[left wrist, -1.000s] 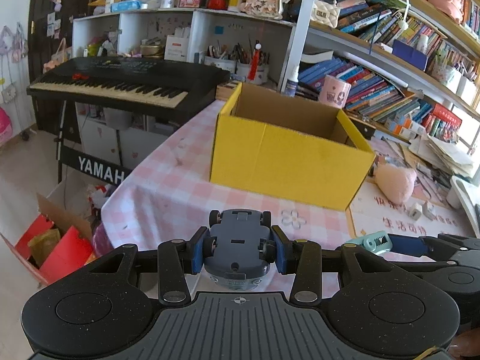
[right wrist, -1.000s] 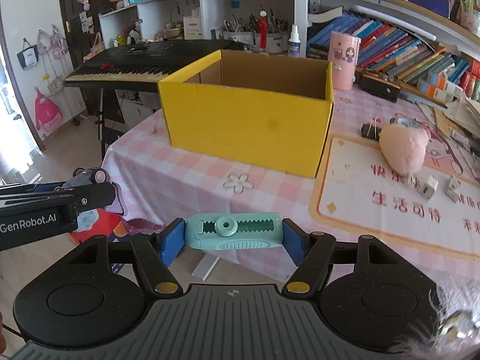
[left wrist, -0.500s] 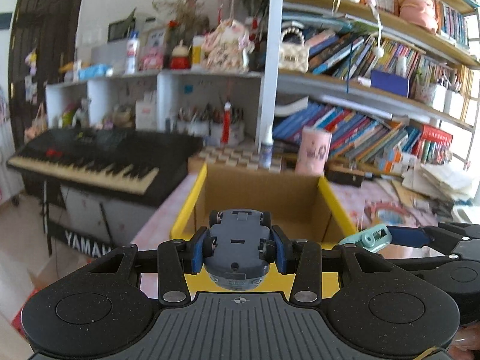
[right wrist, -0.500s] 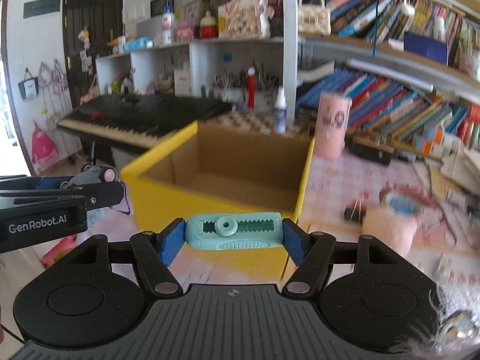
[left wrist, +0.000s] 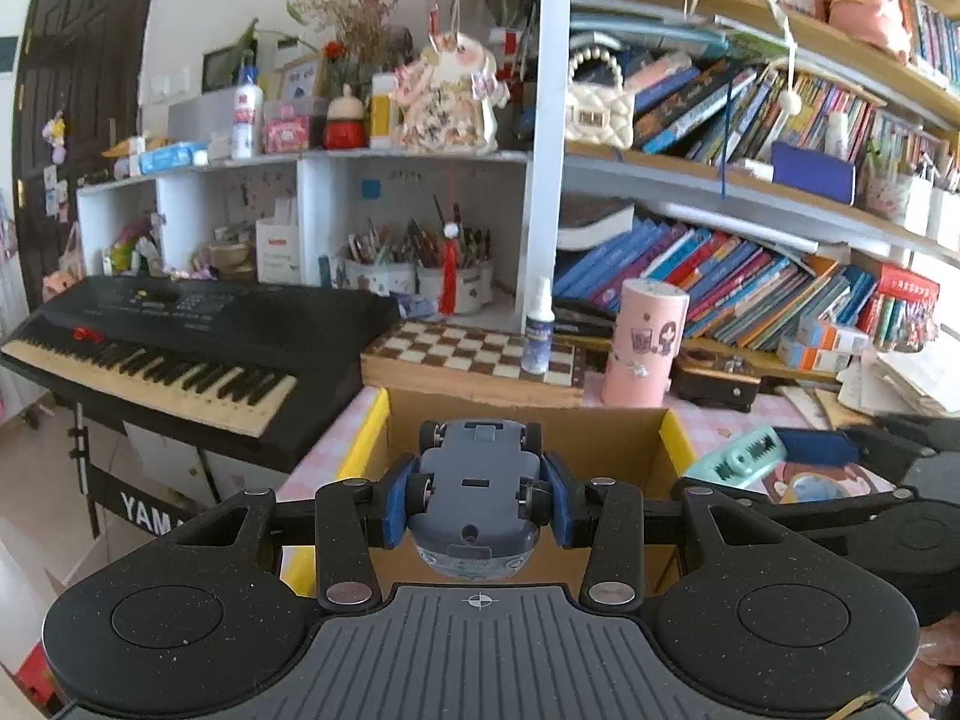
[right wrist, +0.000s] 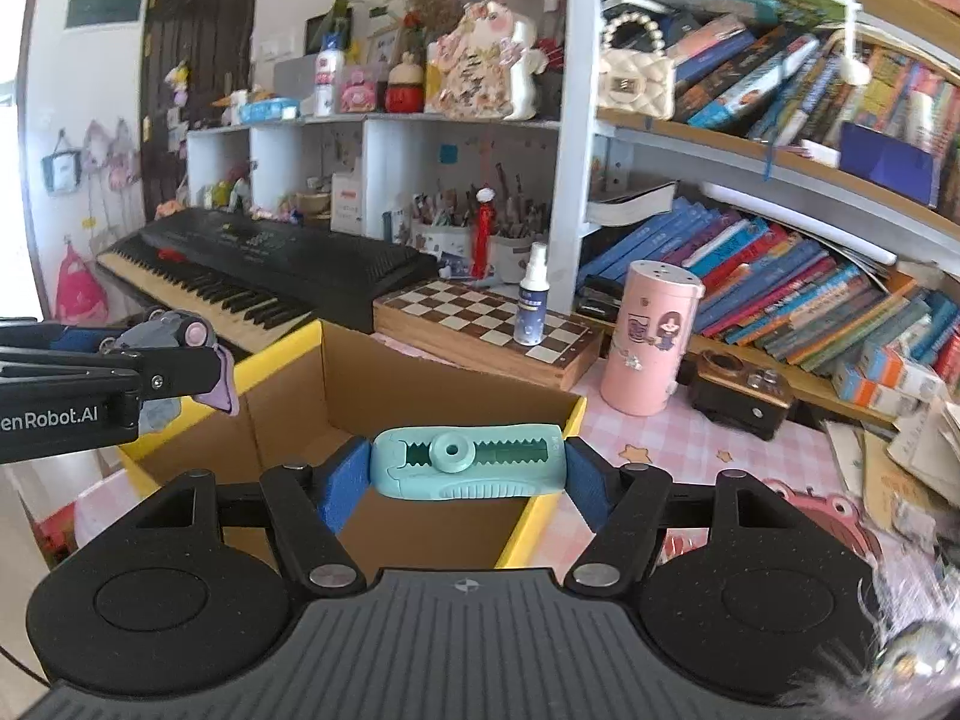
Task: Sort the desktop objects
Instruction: 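Open the left tool over the box while the right tool releases the mint-green toy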
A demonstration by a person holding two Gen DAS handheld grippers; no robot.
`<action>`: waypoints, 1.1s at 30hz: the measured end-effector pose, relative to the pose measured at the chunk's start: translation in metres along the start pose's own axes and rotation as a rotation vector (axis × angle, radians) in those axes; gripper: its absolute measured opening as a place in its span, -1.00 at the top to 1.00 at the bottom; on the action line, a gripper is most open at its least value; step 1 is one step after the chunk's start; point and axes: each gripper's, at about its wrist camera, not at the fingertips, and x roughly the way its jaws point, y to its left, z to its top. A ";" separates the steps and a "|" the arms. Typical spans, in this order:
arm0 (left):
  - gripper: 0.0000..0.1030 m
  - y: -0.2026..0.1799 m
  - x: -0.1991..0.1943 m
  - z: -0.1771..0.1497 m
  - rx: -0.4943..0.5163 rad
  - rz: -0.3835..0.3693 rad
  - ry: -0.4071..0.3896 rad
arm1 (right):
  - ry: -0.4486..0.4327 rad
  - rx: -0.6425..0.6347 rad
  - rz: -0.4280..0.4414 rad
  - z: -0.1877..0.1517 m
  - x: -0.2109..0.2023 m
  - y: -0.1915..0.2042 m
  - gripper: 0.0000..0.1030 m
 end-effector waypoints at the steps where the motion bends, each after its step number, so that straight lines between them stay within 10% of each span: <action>1: 0.18 -0.001 0.008 0.000 0.001 -0.004 0.020 | 0.004 -0.017 0.010 0.001 0.006 -0.002 -0.29; 21: 0.18 -0.007 0.113 -0.027 0.068 0.043 0.350 | 0.339 -0.655 0.300 -0.001 0.137 0.023 -0.29; 33: 0.18 -0.011 0.124 -0.029 0.094 0.045 0.423 | 0.440 -0.825 0.378 -0.008 0.160 0.037 -0.30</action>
